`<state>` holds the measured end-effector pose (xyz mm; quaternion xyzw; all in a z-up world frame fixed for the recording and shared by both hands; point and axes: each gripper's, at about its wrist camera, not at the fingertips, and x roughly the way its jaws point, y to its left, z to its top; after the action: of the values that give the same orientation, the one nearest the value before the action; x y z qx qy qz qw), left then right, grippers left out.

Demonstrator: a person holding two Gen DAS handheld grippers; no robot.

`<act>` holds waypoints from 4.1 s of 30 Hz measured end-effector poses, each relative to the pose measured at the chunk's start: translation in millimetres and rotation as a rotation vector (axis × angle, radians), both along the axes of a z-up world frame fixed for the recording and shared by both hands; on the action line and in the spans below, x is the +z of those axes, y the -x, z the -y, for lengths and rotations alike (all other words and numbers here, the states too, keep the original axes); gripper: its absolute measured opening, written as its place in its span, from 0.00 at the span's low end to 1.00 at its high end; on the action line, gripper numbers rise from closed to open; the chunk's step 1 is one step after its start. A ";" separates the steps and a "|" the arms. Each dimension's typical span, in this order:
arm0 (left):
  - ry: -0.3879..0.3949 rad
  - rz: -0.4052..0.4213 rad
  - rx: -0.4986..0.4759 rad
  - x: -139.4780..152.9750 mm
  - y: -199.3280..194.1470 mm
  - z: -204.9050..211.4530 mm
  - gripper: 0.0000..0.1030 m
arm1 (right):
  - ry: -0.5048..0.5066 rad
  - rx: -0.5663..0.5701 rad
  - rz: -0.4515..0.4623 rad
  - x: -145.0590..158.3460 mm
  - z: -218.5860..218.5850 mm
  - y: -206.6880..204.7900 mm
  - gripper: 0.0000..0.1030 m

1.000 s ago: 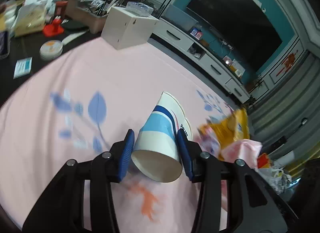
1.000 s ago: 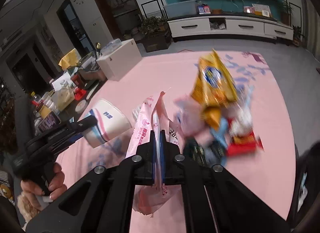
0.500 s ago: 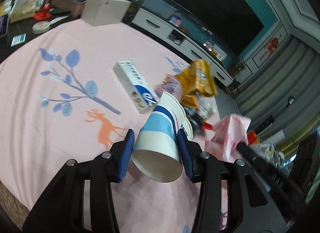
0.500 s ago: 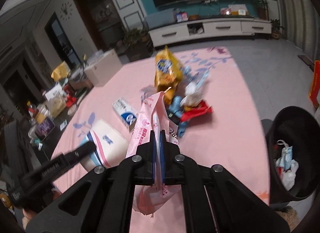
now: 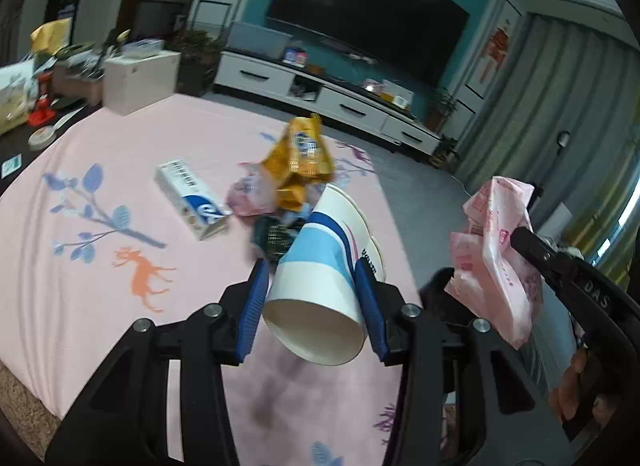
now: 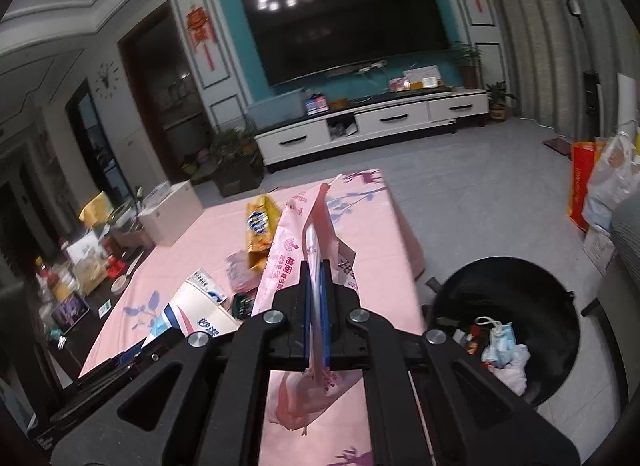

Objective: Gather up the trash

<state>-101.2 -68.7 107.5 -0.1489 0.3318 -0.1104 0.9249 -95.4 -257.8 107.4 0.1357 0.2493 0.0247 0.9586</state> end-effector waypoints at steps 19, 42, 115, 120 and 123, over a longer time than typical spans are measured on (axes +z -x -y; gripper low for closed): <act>0.002 0.006 -0.281 6.5 0.4 137.1 0.44 | -0.088 -0.294 0.024 -8.0 97.4 40.5 0.05; -0.066 -0.134 -0.422 -45.8 -29.0 243.8 0.44 | -0.206 -0.481 -0.164 -71.6 178.8 26.4 0.05; -0.225 -0.085 -0.244 -24.7 -34.7 193.0 0.97 | -0.250 -0.663 -0.076 -70.9 182.1 29.7 0.97; -0.198 -0.108 -0.152 -15.7 -46.7 134.6 0.97 | -0.193 -0.630 -0.065 -63.5 163.6 17.2 0.97; -0.218 -0.114 -0.104 -15.0 -56.3 100.1 0.97 | -0.152 -0.591 -0.084 -62.8 148.5 4.7 0.97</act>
<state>-45.0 -168.8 92.5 -0.0359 0.4011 -0.1130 0.9083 -100.1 -406.2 44.6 0.2747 0.2359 -0.2421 0.9002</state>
